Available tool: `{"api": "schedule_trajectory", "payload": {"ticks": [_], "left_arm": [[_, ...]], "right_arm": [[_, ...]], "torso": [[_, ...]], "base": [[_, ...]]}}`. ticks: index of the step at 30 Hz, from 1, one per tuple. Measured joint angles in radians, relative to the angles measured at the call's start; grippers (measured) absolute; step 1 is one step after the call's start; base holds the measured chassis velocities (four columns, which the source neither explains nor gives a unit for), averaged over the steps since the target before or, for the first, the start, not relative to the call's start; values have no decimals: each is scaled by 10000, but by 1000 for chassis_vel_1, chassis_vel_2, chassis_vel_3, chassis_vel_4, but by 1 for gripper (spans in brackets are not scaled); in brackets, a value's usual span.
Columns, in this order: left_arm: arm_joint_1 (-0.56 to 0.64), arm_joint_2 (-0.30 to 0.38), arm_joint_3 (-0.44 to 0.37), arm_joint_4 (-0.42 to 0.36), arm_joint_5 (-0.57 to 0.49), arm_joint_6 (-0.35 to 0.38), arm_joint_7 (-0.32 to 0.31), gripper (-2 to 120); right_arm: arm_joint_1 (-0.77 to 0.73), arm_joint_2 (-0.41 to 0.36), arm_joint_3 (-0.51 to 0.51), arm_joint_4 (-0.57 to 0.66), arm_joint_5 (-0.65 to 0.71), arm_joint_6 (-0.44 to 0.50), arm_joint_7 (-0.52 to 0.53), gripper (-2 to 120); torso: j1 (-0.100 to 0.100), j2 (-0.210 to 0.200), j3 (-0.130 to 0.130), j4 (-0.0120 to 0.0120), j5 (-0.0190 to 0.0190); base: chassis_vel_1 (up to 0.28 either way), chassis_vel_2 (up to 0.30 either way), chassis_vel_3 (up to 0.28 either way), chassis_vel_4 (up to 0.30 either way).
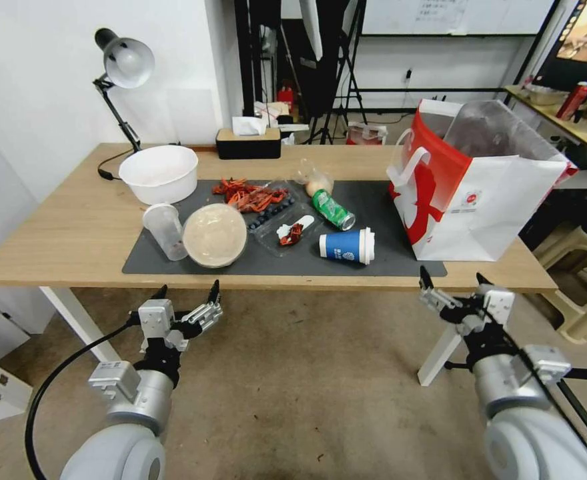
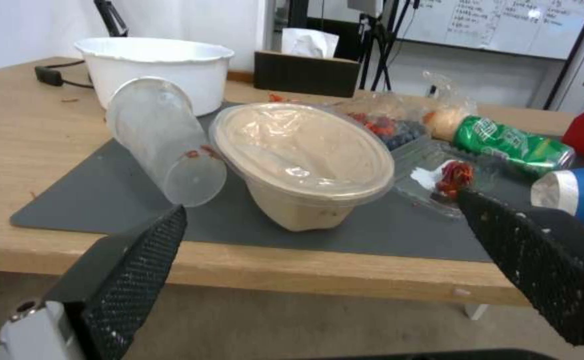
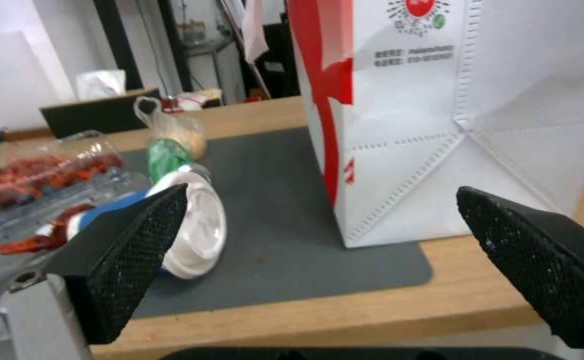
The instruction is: Pick up the trash from the table and place it into the takeout bag.
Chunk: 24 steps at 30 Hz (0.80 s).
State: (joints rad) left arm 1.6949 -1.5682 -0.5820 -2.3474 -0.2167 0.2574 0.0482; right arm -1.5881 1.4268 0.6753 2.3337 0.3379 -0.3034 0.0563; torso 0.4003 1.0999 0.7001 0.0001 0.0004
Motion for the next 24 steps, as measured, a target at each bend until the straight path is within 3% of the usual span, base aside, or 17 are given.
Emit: {"api": "schedule_trajectory", "payload": {"ticks": [6, 14, 22, 24], "left_arm": [[-71, 75, 2, 147, 24, -210, 50, 100], [-81, -5, -17, 274, 86, -382, 86, 100], [2, -249, -16, 352, 338, -570, 115, 100], [61, -354, -17, 376, 472, -660, 120, 100]], "right_arm": [[315, -418, -306, -402, 580, 509, -161, 100], [1305, -1675, -787, -1805, 1972, 1119, -1207, 100], [2533, -2745, -1060, -3252, 3093, 1162, -2929, 100], [3268, -3164, -1117, -4022, 3429, 1126, -3848, 100]], "torso": [[-2, 1, -1, -4, -4], [-2, 0, 0, -2, -2], [-3, 0, -2, -1, -3], [-3, 0, -1, -3, -2]], "base": [[0, 0, 0, 0], [0, 0, 0, 0], [0, 0, 0, 0], [0, 0, 0, 0]]}}
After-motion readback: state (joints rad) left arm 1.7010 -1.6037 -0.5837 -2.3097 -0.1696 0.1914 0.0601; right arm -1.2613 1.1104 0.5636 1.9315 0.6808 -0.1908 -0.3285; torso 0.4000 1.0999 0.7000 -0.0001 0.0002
